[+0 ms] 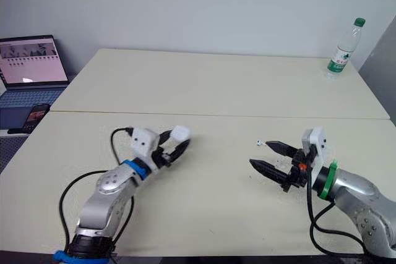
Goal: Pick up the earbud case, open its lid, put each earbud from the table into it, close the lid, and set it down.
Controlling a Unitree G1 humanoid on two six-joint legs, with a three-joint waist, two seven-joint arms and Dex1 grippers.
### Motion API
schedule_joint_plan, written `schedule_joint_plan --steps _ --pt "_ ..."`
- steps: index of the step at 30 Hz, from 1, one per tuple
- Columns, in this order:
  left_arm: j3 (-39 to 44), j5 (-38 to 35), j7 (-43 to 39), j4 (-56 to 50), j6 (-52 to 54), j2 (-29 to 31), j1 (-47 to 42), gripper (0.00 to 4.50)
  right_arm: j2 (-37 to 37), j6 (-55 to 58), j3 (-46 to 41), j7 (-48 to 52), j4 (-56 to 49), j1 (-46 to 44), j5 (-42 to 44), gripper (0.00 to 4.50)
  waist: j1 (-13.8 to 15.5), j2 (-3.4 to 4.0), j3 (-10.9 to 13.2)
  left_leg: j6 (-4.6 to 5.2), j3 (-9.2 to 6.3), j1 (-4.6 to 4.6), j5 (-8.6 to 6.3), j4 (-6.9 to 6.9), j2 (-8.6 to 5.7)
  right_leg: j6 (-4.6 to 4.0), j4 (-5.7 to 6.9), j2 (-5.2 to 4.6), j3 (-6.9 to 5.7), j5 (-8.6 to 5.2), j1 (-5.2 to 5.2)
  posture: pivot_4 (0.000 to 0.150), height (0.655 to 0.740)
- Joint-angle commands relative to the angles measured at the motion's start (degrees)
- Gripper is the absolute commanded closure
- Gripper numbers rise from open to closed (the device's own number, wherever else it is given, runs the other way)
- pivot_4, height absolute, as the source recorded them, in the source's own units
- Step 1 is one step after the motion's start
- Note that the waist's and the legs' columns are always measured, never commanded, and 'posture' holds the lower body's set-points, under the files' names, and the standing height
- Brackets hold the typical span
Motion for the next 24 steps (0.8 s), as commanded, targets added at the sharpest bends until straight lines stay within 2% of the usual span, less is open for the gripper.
schedule_joint_plan --steps 1,7,16,24 --pt "-0.6 -5.3 -3.7 -4.2 -0.1 -1.5 -2.8 1.75 -0.6 8.1 -1.5 -8.8 0.5 -5.3 10.2 0.00 -0.1 0.00 0.0 0.00 -0.01 -0.01 0.00 0.00 0.00 0.01 0.01 0.02 0.00 -0.01 0.00 0.150 0.7362" --pt "-3.3 -6.9 -9.1 -2.6 -2.6 -3.3 -6.7 1.75 2.0 16.2 1.1 -26.8 7.6 -15.4 26.4 0.00 -0.2 0.00 0.0 0.01 -0.05 -0.05 0.00 -0.01 0.05 0.07 0.00 0.34 0.02 -0.04 -0.05 0.150 0.7362" --pt "-5.5 -5.3 -13.7 2.3 -8.2 -4.9 -8.5 1.75 8.9 12.6 7.2 -51.5 14.6 -25.3 44.4 0.00 -0.2 0.01 0.0 0.01 -0.09 -0.55 0.00 0.02 0.02 0.02 0.00 0.35 0.00 0.01 -0.48 0.150 0.7362" --pt "-5.6 -4.9 -14.6 4.3 -11.1 -5.3 -8.0 1.75 11.4 9.4 11.1 -58.8 15.0 -27.8 50.2 0.00 -0.2 0.01 0.0 0.01 -0.04 -0.74 0.00 0.02 0.04 0.01 0.06 0.33 0.03 0.02 -0.74 0.150 0.7362"
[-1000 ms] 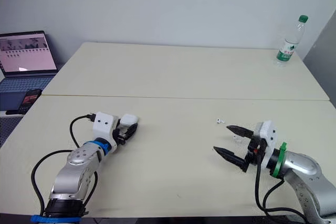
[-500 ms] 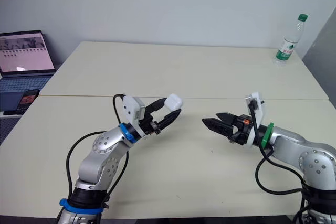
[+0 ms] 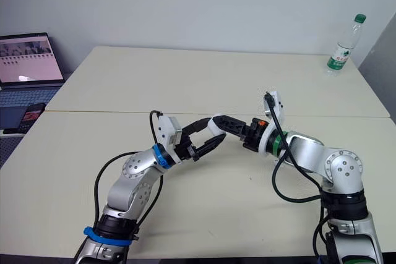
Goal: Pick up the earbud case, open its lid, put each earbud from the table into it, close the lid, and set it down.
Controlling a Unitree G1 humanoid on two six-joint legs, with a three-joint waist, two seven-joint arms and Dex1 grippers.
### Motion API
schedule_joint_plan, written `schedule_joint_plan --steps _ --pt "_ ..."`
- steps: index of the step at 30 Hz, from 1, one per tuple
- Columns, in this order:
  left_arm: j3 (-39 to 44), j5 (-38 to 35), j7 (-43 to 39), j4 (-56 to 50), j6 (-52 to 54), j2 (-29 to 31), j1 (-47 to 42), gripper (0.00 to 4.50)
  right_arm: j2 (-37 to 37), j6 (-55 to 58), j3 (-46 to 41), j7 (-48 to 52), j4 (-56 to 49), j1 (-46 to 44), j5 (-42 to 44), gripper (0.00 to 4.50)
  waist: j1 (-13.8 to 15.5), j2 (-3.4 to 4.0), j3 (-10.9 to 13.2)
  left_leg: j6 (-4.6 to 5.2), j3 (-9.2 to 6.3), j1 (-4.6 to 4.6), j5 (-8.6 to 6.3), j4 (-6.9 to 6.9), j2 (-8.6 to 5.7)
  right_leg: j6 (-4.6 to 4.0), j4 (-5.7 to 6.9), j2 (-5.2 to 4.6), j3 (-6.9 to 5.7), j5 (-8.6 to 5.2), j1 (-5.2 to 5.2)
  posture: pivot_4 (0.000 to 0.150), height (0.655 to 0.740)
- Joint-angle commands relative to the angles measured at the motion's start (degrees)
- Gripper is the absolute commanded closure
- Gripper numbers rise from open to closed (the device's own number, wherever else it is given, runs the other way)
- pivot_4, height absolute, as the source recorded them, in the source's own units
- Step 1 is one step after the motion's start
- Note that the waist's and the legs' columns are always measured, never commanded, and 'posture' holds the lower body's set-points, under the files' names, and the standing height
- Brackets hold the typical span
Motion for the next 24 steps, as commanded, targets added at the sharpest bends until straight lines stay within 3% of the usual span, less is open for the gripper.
schedule_joint_plan --steps 1,5,8,17,24 --pt "0.1 0.0 -0.5 -1.0 -2.3 -0.3 -0.1 1.75 0.1 -1.6 0.8 -1.2 -0.9 -1.4 2.3 0.00 0.0 0.00 0.0 0.00 -0.01 0.00 0.00 0.00 0.01 0.00 0.00 0.00 -0.01 0.00 0.00 0.150 0.7362" --pt "0.1 0.0 -0.6 -0.5 -2.9 -0.2 -0.1 1.75 0.3 -1.7 2.3 -1.5 -1.0 -1.5 1.9 0.00 0.0 0.01 0.0 0.00 -0.01 0.00 0.00 0.00 0.02 0.00 0.01 -0.02 -0.01 0.00 0.00 0.150 0.7362" --pt "0.1 0.0 -0.6 -0.1 -3.2 -0.2 -0.1 1.75 0.5 -1.8 3.1 -1.5 -0.8 -1.8 1.6 0.61 0.0 0.01 0.0 0.00 -0.01 0.01 0.00 0.00 0.03 0.00 0.02 -0.02 -0.01 0.00 -0.01 0.150 0.7362" --pt "0.0 -0.3 -0.9 0.3 -3.4 -0.2 -0.1 1.75 0.7 -2.1 3.6 -2.1 -0.6 -2.4 0.9 3.77 0.0 0.01 0.0 0.00 0.00 0.01 0.00 0.00 0.04 0.00 0.01 -0.02 -0.01 0.00 -0.01 0.150 0.7362" --pt "0.0 -2.4 -2.2 -0.4 -1.0 -0.1 0.2 1.75 0.8 -2.3 3.2 -1.9 -1.0 -2.3 0.9 3.79 0.0 0.01 0.0 0.00 0.00 0.01 0.00 0.00 0.04 0.00 0.02 -0.02 -0.01 0.00 -0.01 0.150 0.7362"
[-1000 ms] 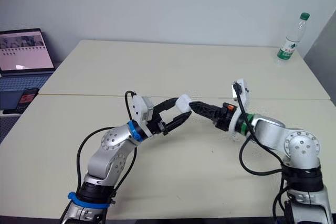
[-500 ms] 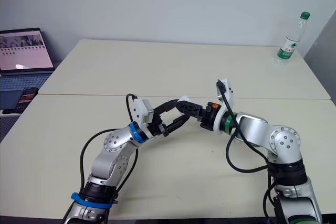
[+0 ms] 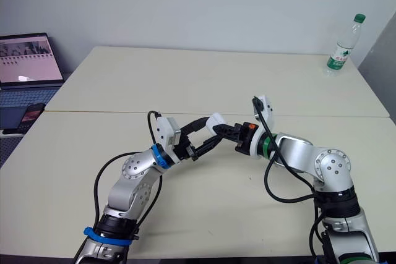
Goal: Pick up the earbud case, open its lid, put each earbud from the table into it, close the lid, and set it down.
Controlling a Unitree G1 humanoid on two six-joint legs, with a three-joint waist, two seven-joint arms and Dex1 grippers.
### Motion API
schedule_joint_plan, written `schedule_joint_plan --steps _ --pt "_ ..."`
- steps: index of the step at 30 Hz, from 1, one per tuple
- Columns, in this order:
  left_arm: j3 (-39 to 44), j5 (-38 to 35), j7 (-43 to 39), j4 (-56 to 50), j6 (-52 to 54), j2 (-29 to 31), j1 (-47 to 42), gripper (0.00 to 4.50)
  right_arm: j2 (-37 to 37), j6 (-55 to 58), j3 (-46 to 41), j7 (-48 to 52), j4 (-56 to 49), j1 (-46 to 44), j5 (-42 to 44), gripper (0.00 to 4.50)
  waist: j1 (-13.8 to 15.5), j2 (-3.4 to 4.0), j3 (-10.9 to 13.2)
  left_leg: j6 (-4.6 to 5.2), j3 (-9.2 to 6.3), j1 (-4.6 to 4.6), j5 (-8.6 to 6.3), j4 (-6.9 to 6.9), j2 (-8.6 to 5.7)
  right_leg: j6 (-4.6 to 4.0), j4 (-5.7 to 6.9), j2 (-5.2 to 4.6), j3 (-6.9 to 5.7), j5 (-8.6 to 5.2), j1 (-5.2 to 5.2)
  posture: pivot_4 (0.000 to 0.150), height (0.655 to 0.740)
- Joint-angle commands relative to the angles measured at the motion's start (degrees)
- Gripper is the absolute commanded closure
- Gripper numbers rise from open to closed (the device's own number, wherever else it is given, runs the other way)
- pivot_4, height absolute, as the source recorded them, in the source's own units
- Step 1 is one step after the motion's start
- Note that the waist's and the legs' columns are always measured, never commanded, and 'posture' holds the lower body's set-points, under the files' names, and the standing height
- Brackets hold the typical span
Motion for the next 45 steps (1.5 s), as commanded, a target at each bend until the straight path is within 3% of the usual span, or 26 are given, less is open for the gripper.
schedule_joint_plan --steps 1,4,8,11,16,21,29,40,45 --pt "-0.1 -2.5 -1.9 -1.8 1.3 0.1 0.1 1.01 0.2 -1.6 -1.1 1.3 -2.1 -1.6 0.8 3.79 0.0 0.00 0.0 0.00 0.00 0.00 0.00 0.00 0.00 0.00 0.00 0.00 0.00 0.00 0.00 0.150 0.7362" --pt "0.8 -3.1 -2.1 -2.0 2.8 1.0 -0.1 0.06 -0.5 -1.5 -2.0 2.8 -2.1 -1.5 -0.1 3.79 0.0 0.00 0.0 0.00 -0.01 0.00 0.00 0.00 0.00 0.00 0.00 0.00 -0.01 0.00 0.00 0.150 0.7362" --pt "2.6 -8.6 -5.7 -4.6 10.9 5.7 0.7 0.02 -4.2 0.1 -4.4 10.5 -1.0 -1.2 -4.4 3.79 0.0 0.00 0.0 0.00 -0.01 0.00 0.00 0.00 0.01 0.00 0.00 0.01 -0.01 0.00 -0.01 0.150 0.7362" --pt "4.2 -14.0 -6.9 -5.4 20.7 9.7 0.0 0.02 -9.5 1.4 -5.0 25.9 -1.5 -0.4 -12.6 3.79 0.0 0.01 0.0 0.00 -0.01 0.00 0.00 -0.01 0.00 0.01 -0.01 0.01 -0.03 -0.01 -0.02 0.150 0.7362" --pt "7.2 -29.1 -10.5 -6.3 40.6 14.3 -5.0 0.02 -18.3 3.0 -0.6 53.3 -3.9 1.2 -25.6 3.79 0.0 0.00 0.0 0.00 -0.09 -0.01 0.00 -0.01 0.00 0.14 -0.03 0.03 -0.10 -0.09 -0.02 0.150 0.7362" --pt "7.5 -37.2 -15.1 -6.0 50.7 16.6 -10.1 0.02 -20.1 2.8 2.8 67.0 -3.8 -0.6 -33.5 3.79 -0.1 0.00 0.0 0.00 -0.10 0.03 0.00 0.01 -0.01 0.20 0.00 0.08 -0.16 -0.12 0.00 0.150 0.7362" --pt "3.3 -37.0 -21.5 -5.9 54.5 18.6 -13.1 0.02 -18.6 4.5 3.4 72.6 -3.4 -3.1 -39.4 3.79 0.0 0.00 0.0 0.00 -0.06 0.05 0.00 0.00 -0.02 0.10 0.01 0.09 -0.13 -0.07 -0.01 0.150 0.7362" --pt "1.7 -35.0 -23.4 -3.8 54.0 18.0 -14.4 0.02 -16.8 7.6 1.4 72.2 -6.1 -2.9 -39.7 3.79 0.0 0.00 0.0 0.00 -0.08 0.04 0.00 0.01 -0.03 0.01 0.02 0.07 -0.09 -0.02 -0.02 0.150 0.7362" --pt "1.5 -34.4 -24.1 -3.8 53.9 18.1 -14.4 1.60 -15.9 8.2 0.8 71.3 -5.7 -3.2 -39.9 3.79 0.0 0.00 0.0 0.00 -0.07 0.04 0.00 0.01 -0.04 0.01 0.02 0.06 -0.08 -0.01 -0.02 0.150 0.7362"
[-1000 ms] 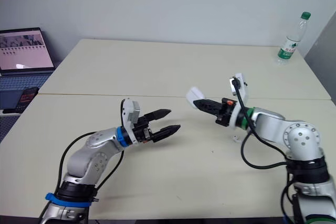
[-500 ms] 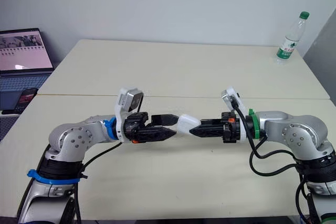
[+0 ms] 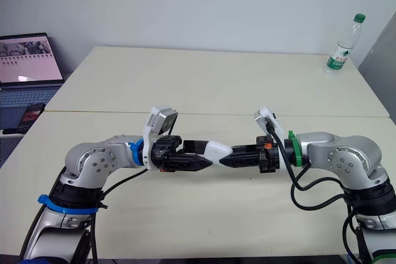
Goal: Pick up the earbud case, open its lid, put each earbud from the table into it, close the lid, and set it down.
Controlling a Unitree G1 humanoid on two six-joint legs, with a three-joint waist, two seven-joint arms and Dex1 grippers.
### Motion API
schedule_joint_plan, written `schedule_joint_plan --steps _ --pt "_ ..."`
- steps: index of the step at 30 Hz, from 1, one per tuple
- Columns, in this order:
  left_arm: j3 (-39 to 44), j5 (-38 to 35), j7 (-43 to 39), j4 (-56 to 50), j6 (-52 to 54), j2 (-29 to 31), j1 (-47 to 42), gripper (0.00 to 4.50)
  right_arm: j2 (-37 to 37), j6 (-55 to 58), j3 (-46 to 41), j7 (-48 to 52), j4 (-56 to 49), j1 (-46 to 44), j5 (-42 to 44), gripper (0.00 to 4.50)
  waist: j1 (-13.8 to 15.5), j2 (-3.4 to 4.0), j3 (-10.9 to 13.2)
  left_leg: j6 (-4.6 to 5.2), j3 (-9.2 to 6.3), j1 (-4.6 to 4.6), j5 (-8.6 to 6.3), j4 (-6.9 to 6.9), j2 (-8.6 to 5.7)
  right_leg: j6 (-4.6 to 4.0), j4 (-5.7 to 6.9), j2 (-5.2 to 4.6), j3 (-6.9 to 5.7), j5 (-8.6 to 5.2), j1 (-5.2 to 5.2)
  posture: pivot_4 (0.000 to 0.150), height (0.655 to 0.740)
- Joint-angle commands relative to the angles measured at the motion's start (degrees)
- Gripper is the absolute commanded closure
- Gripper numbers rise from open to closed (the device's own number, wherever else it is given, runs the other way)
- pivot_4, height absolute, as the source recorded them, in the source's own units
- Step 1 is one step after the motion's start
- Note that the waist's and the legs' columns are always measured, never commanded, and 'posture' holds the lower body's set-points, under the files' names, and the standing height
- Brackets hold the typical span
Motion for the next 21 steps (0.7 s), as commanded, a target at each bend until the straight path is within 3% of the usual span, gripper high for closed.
schedule_joint_plan --steps 1,7,15,21 --pt "0.0 0.1 -1.5 -0.5 -0.4 0.1 -0.8 1.96 0.6 0.3 -2.8 -0.3 -1.3 -1.2 0.5 3.79 0.0 0.00 0.0 0.00 -0.01 0.00 0.00 0.00 0.00 0.00 0.00 0.00 0.00 0.00 0.00 0.150 0.7362" --pt "0.0 0.7 -2.4 -0.9 -0.4 0.2 -0.3 3.72 1.3 1.4 -3.4 -1.6 -0.5 -1.5 -0.2 3.79 0.0 0.00 0.0 0.00 0.00 -0.01 0.00 0.00 0.00 0.00 0.00 0.00 -0.01 0.00 0.00 0.150 0.7362" --pt "0.0 0.6 -2.9 -1.1 -0.6 0.2 0.2 3.72 2.5 2.4 -4.6 -3.0 -0.1 -1.7 -1.0 3.79 0.0 0.00 0.0 0.00 -0.02 0.00 0.00 0.00 0.01 0.00 0.02 0.00 0.00 0.00 0.00 0.150 0.7362" --pt "0.2 1.5 -2.9 0.1 -1.5 0.1 0.1 3.72 2.5 1.9 -5.4 -2.4 -1.1 -1.2 -1.7 1.65 0.0 0.00 0.0 0.00 -0.01 0.00 0.00 0.01 0.00 0.00 0.01 -0.01 0.00 0.00 0.00 0.150 0.7362"
